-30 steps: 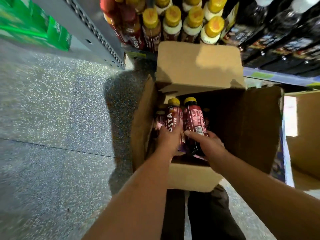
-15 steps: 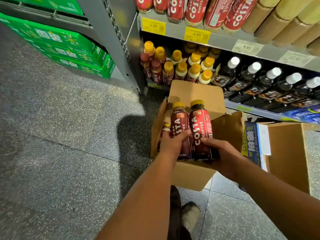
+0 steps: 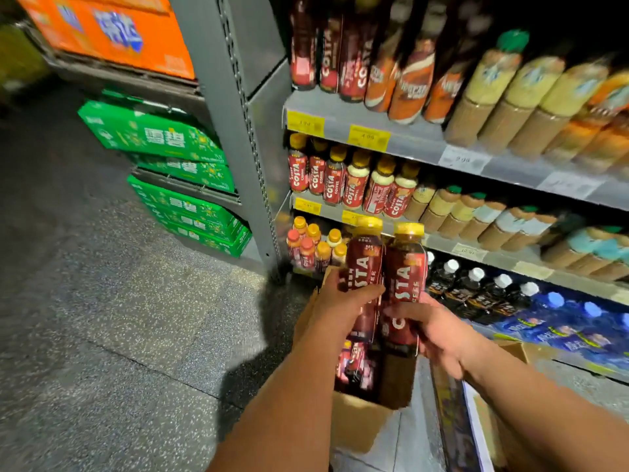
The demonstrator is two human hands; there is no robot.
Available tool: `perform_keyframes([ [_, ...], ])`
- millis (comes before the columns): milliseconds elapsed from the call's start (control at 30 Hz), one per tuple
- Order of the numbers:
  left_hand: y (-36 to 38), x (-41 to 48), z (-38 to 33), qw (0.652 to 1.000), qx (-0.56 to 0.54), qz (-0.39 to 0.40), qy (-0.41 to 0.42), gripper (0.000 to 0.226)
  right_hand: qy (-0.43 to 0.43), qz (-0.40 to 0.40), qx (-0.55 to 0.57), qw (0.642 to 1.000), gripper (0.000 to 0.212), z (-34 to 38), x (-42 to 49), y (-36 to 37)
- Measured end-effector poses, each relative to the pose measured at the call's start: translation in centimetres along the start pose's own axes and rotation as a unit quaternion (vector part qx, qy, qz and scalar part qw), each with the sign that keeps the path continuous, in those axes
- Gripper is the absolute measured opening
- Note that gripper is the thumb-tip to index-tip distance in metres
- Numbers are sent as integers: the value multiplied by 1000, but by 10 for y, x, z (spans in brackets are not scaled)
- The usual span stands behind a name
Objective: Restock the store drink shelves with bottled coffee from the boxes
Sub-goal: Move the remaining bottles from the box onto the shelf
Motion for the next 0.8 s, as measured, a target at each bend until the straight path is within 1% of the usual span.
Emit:
perform_keyframes([
  [33,2,-6,-20,1000,-3,-3,24,67,-22,4,4,1000,40,18,-10,5],
  [67,4,-15,-44,999,-20,-1,48,64,-40,-3,-1,999,40,36,-20,7],
  [133,11,-28,-85,994,-60,18,92,51,-68,-38,-38,996,39,69,-40,7],
  [167,15,-36,-105,990,-73,31,114,49,-81,-51,-47,994,38,85,-49,8],
  [233,20,-51,-144,984,-86,30,152,57,-107,-63,-46,991,36,116,-70,12],
  [367,23,-87,-209,973,-89,14,212,57,-161,-82,-43,983,39,168,-114,25],
  [433,21,-107,-236,966,-89,13,242,57,-183,-82,-51,978,43,188,-135,32],
  [567,16,-150,-280,950,-85,29,299,59,-233,-87,-69,966,38,223,-175,45],
  [700,6,-191,-315,939,-77,21,335,63,-275,-77,-98,953,39,252,-210,67],
  [800,-5,-218,-337,928,-75,10,366,62,-295,-77,-96,948,40,271,-227,82],
])
Point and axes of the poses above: each hand's wrist, its own x-axis towards the middle knuckle, its own y-axis out of the palm, z = x × y, the point moved 7 cm from there along x, towards the middle knuckle, and after that the axes turned 3 degrees about y, right-handed, at the moved point
